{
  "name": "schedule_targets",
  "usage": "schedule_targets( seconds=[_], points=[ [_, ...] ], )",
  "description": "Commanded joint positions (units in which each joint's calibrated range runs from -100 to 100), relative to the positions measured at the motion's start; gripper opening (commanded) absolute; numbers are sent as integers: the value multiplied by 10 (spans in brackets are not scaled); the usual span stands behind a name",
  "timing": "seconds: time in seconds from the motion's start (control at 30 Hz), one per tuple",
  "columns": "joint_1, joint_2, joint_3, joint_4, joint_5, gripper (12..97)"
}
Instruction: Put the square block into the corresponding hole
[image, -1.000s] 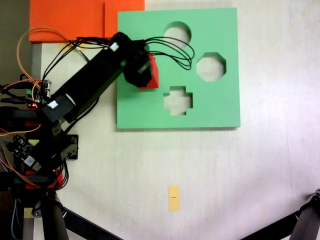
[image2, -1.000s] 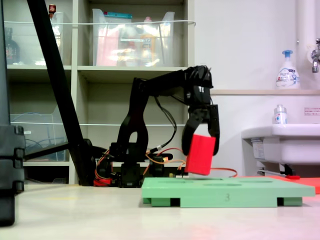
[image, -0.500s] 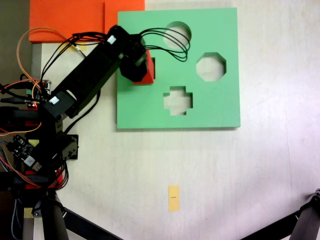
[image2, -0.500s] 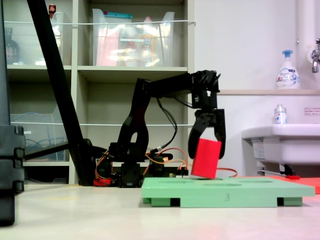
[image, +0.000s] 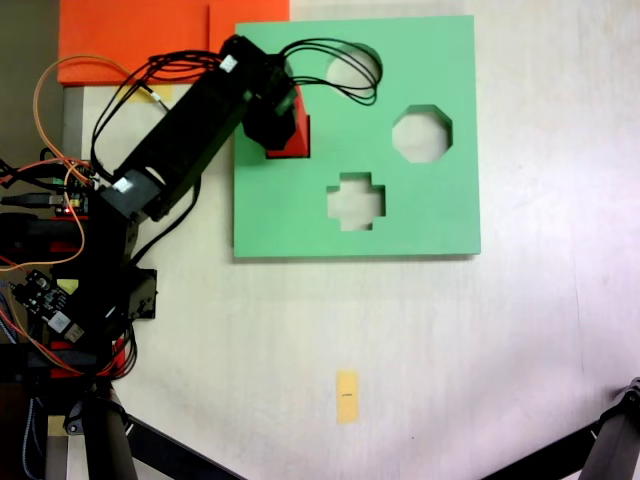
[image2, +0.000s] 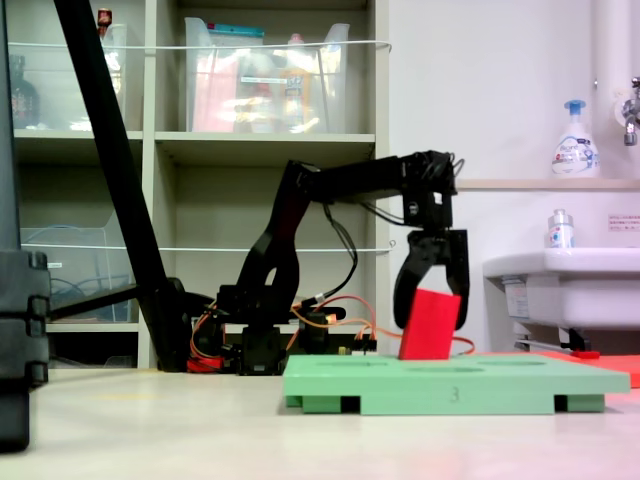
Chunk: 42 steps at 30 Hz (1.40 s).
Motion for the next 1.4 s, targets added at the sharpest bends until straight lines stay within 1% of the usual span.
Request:
schedule_targets(
  seconds=[0.0, 0.23, 0.5, 0.6, 0.7, 0.73, 0.8, 0.87, 1.03, 1.13, 1.23, 1.37],
  points=[
    [6, 0, 43, -25, 4, 294],
    [6, 25, 43, -25, 3, 295],
    [0, 91, 43, -25, 2, 318],
    [-2, 127, 43, -25, 0, 374],
    [-2, 136, 43, -25, -8, 518],
    [-2, 136, 43, -25, -13, 548],
    [-2, 127, 43, -25, -16, 566],
    [-2, 106, 43, -25, -17, 679],
    [-4, 36, 43, -25, -21, 823],
    [-10, -45, 42, -25, -40, 824],
    [-23, -155, 48, -25, -86, 823],
    [-43, -307, 63, -25, -213, 823]
  ],
)
